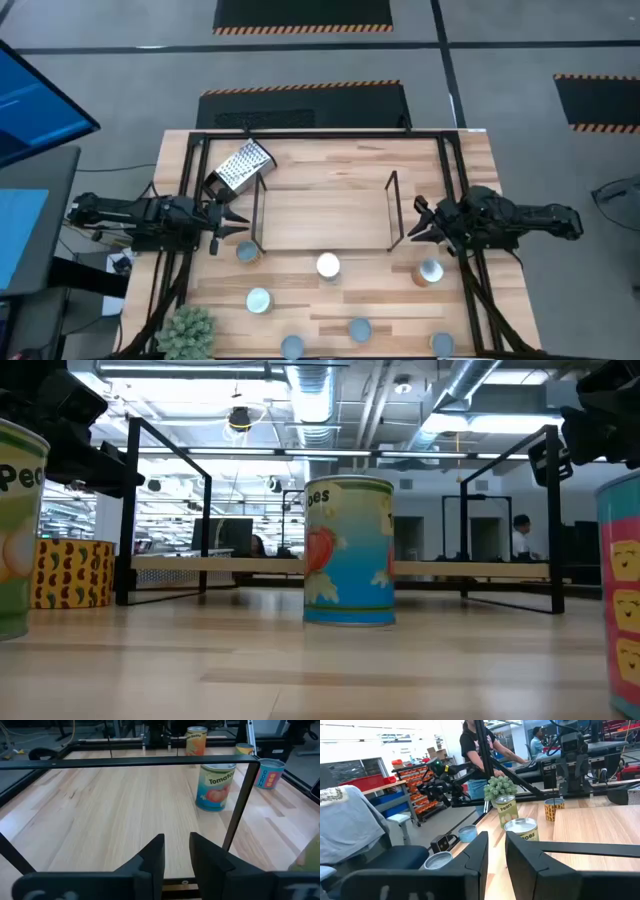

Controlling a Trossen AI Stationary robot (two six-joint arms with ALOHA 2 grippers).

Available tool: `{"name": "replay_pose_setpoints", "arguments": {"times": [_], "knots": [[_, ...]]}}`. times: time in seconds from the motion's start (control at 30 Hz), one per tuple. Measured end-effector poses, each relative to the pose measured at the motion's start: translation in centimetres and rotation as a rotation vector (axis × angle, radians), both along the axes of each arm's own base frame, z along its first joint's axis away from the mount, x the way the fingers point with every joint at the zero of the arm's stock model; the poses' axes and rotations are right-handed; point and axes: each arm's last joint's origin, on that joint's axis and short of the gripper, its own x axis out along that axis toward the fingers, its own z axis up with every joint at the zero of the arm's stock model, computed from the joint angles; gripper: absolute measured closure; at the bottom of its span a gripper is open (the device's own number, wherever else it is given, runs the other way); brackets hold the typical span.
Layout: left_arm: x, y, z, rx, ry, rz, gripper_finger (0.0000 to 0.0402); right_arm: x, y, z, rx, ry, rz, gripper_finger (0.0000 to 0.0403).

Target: Pick and place cans onto a shelf

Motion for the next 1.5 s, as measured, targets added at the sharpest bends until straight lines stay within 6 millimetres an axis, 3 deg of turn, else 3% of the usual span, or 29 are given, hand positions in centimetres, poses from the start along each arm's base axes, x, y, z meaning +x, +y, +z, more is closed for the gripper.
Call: {"name": "replay_pose_setpoints", "arguments": {"times": [1.23, 1.5], "knots": [[0.0, 0.0, 0.0, 0.001, -0.001, 0.0, 0.0322, 0.0, 0.0, -0.01, 0.0, 0.0, 0.0, 0.031], [0.21, 0.01, 0.47, 0.054, -0.07, -0.006, 0.0322, 0.0, 0.0, 0.0, 0.0, 0.0, 0.0, 0.031]]}}
